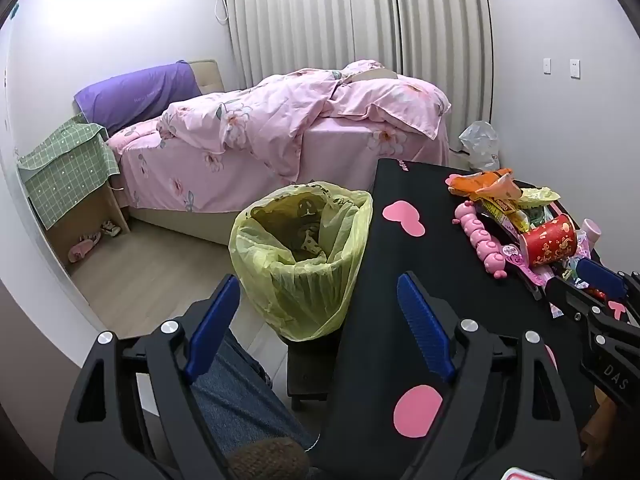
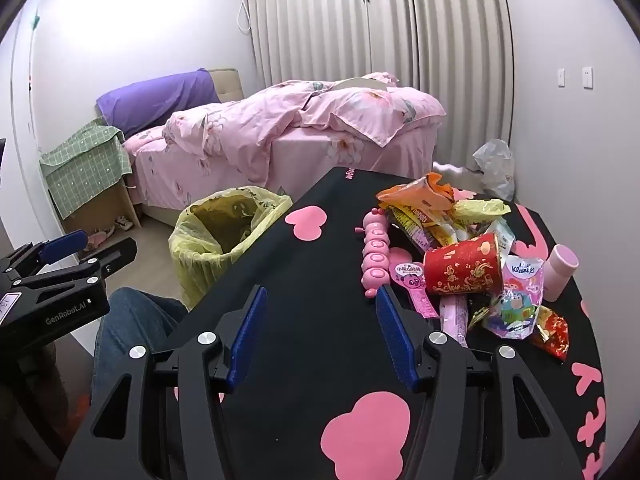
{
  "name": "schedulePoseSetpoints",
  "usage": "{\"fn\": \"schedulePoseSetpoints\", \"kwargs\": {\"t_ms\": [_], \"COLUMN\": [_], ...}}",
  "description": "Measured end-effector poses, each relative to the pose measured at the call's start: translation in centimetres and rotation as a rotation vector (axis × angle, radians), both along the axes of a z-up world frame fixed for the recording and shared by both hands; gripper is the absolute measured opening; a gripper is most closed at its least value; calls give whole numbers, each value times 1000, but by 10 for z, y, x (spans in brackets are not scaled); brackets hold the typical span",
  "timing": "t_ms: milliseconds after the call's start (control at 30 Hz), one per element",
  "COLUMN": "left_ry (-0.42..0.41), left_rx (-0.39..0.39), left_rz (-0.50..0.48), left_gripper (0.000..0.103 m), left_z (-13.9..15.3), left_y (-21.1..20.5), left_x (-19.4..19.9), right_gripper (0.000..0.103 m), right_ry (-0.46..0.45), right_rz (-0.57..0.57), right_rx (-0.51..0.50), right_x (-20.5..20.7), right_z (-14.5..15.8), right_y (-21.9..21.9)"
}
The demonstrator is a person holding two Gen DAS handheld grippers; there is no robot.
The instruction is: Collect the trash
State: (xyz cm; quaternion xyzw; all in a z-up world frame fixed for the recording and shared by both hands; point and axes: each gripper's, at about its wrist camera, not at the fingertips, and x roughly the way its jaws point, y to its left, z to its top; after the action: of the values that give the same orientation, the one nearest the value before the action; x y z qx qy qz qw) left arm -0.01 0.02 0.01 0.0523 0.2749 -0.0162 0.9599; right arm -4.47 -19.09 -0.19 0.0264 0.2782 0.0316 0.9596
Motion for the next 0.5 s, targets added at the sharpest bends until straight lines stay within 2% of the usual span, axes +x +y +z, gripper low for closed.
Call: {"fn": "schedulePoseSetpoints", "kwargs": {"t_ms": [333,500], "left_ry": [-8,-34], "left_rx": [-8,-6], "left_rz": [-7,-11], "left_gripper": [77,77], "left_z": [2,13], "left_y": [0,1], "left_x": [-1,-7], "right_gripper": [54,54], "right_ry": [-5,-20], "right_rz": [-23,-25], "right_rx": [19,18], "right_x": [2,6], "right_z": [3,10], "right_y": [-5,0]}}
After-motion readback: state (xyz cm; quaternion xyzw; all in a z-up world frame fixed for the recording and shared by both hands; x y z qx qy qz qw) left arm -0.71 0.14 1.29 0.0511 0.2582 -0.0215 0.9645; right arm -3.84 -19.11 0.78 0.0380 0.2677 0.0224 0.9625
